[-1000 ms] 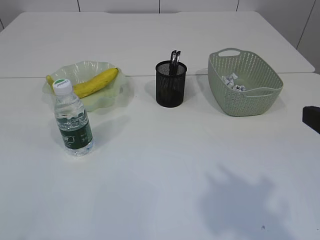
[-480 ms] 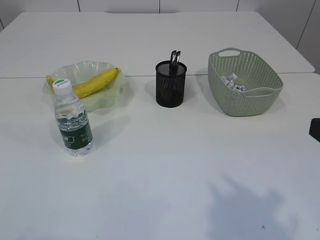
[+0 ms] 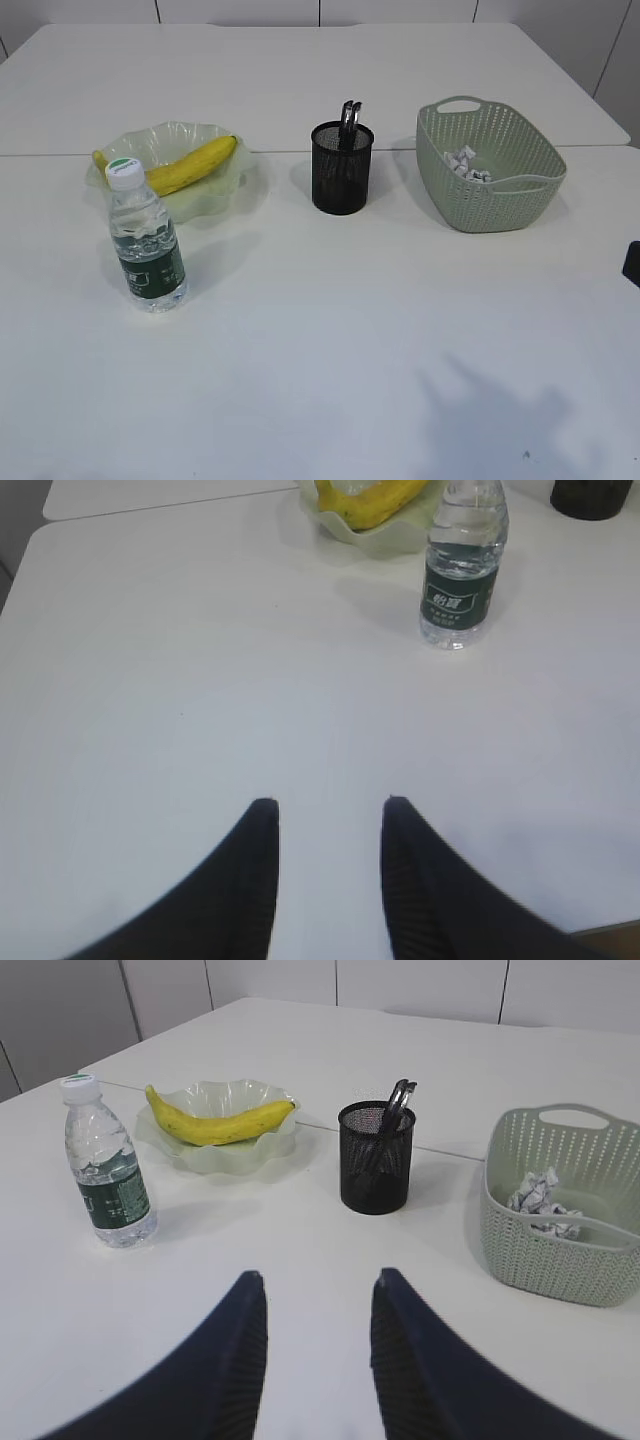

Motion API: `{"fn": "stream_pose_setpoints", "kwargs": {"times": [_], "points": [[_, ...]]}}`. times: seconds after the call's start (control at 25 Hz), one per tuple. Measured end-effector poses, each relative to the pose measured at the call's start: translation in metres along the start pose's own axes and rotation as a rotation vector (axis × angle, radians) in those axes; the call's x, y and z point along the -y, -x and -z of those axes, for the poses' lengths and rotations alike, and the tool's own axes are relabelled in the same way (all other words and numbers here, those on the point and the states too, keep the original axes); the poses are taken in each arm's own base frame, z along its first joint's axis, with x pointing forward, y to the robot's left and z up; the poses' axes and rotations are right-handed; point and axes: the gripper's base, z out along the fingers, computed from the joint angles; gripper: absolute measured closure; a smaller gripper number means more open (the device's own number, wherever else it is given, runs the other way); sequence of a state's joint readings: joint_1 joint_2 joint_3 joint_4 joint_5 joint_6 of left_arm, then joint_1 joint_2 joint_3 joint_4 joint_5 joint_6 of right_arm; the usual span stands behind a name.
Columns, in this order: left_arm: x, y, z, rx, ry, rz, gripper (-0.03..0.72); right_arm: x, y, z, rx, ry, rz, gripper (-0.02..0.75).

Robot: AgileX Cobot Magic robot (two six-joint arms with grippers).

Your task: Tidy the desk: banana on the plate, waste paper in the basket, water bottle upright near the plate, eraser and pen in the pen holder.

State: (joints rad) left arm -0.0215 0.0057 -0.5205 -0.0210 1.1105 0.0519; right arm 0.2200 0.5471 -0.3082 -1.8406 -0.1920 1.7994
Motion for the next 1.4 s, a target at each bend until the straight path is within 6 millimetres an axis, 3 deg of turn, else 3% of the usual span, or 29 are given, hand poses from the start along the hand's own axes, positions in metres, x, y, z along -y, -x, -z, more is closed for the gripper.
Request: {"fn": "stream_pose_setpoints", "kwargs": {"times": [0.48,0.8,1.08,1.4], "points": [[0.0,0.0,0.0,0.0,0.0,0.0,0.449,-0.005,-0.001,0.0,-0.013,0.058,-0.001,0.472],[0.0,0.0,0.0,0.0,0.0,0.0,0.449,-0.006,0.009,0.002,0.063,0.063,-0.01,0.472],[0.0,0.0,0.0,0.0,0.0,0.0,0.449,-0.005,0.007,0.004,0.039,0.05,0.069,0.472],[0.0,0.0,0.0,0.0,0.0,0.0,0.449,-0.006,0.005,0.004,0.017,0.056,-0.007,0.472]]}}
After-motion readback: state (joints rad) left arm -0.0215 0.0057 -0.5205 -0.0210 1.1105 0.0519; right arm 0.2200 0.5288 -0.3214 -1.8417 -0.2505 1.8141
